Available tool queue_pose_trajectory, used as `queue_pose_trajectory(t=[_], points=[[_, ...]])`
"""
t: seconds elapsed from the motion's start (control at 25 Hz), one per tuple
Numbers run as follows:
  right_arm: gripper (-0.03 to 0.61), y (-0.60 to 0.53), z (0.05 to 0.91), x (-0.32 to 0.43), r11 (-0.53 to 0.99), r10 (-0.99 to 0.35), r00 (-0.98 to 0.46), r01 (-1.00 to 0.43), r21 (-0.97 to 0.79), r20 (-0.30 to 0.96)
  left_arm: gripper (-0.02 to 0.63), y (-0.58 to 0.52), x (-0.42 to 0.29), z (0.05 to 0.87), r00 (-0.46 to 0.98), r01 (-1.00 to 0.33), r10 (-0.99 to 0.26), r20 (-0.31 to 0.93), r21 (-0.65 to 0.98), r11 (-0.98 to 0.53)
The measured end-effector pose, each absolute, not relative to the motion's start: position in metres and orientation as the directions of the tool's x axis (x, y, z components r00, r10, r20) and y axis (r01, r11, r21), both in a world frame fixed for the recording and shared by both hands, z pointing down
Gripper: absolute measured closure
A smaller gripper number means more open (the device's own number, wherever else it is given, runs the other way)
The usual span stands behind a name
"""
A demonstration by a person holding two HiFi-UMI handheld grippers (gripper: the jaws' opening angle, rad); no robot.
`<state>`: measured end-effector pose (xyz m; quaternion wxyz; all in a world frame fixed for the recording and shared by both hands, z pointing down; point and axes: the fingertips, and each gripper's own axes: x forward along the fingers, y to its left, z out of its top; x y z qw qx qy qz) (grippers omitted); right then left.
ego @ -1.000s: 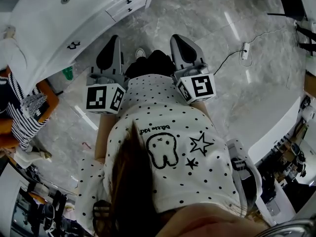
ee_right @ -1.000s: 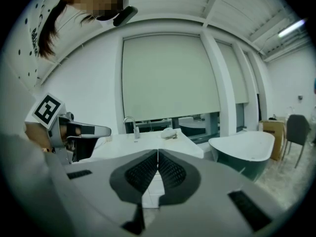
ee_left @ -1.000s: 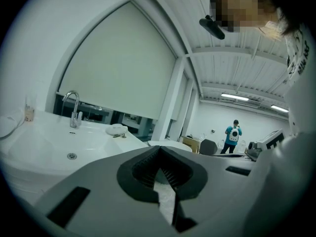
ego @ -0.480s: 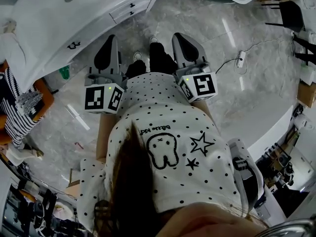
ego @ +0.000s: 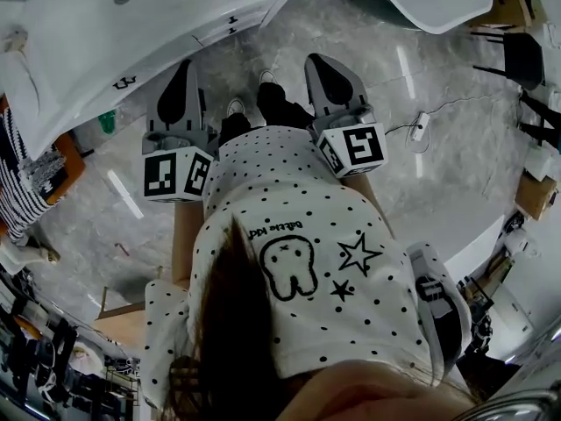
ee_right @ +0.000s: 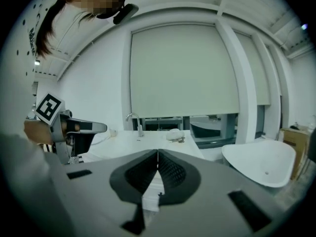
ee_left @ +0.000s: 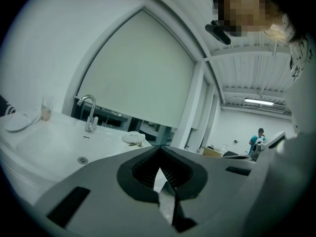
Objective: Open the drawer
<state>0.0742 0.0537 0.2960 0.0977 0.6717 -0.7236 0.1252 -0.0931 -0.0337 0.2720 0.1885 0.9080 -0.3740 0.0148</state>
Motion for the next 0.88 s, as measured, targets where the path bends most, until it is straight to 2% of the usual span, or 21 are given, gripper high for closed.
queue_pose_trajectory(t=[0.52, 0.88], points=[[0.566, 0.013, 0.297, 0.156, 0.226, -0.927, -0.232, -0.973, -0.055, 0.293, 0.611, -0.055, -0.051, 0.275, 0.542, -0.822, -0.826, 0.157, 0.303, -0.482], [0.566, 0.003, 0.302, 0.165, 0.274, -0.914, -0.281, -0.960, -0.067, 0.292, 0.611, -0.051, -0.031, 0.282, 0.548, -0.813, -0.824, 0.146, 0.328, -0.482]])
